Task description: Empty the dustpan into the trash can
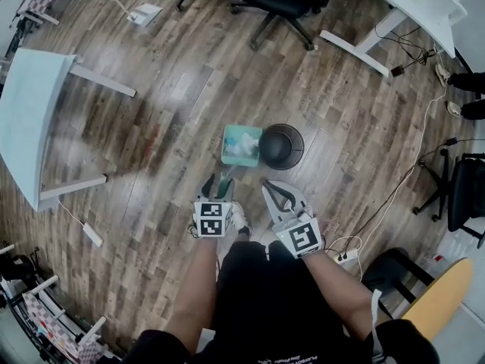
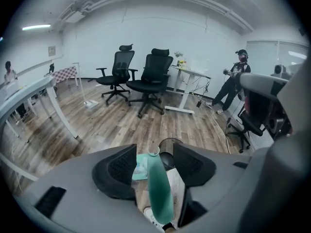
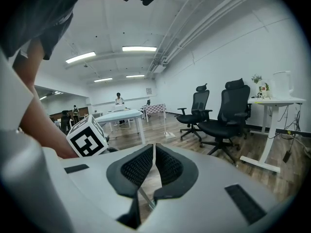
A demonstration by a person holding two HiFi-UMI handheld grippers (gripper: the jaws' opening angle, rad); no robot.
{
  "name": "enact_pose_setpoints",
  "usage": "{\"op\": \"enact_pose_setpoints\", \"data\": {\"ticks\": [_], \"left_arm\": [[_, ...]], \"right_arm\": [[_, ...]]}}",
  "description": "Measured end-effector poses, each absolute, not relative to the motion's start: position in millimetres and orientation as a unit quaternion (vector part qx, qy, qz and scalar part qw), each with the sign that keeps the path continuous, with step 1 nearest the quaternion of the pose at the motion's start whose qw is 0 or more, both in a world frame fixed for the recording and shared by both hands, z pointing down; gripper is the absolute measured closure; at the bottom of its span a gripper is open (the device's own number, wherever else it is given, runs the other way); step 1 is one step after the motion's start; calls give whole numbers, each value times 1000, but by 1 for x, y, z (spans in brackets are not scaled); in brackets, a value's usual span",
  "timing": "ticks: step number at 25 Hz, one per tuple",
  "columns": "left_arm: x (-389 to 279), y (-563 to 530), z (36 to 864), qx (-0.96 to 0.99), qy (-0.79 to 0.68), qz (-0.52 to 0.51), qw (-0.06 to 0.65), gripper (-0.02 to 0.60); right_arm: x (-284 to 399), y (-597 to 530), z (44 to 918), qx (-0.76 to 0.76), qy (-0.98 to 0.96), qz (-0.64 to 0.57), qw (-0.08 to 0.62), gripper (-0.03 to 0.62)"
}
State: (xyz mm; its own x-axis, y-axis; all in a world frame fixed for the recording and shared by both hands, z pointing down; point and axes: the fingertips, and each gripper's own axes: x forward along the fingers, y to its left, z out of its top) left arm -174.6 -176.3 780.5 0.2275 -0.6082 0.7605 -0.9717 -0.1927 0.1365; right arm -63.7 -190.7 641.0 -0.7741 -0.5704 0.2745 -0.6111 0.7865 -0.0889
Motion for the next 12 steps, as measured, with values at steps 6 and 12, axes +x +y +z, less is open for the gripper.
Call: {"op": "enact_pose_setpoints", "data": {"ticks": [6,12], "left_arm": [[-175,-178,823,698,-537,330,339,334],[-176,-175,846,689,-522,343,367,334]], "right_arm": [[-58,-194,649,316,-935,96,128,568],[-53,-194,656,320,-932,96,137,568]]}}
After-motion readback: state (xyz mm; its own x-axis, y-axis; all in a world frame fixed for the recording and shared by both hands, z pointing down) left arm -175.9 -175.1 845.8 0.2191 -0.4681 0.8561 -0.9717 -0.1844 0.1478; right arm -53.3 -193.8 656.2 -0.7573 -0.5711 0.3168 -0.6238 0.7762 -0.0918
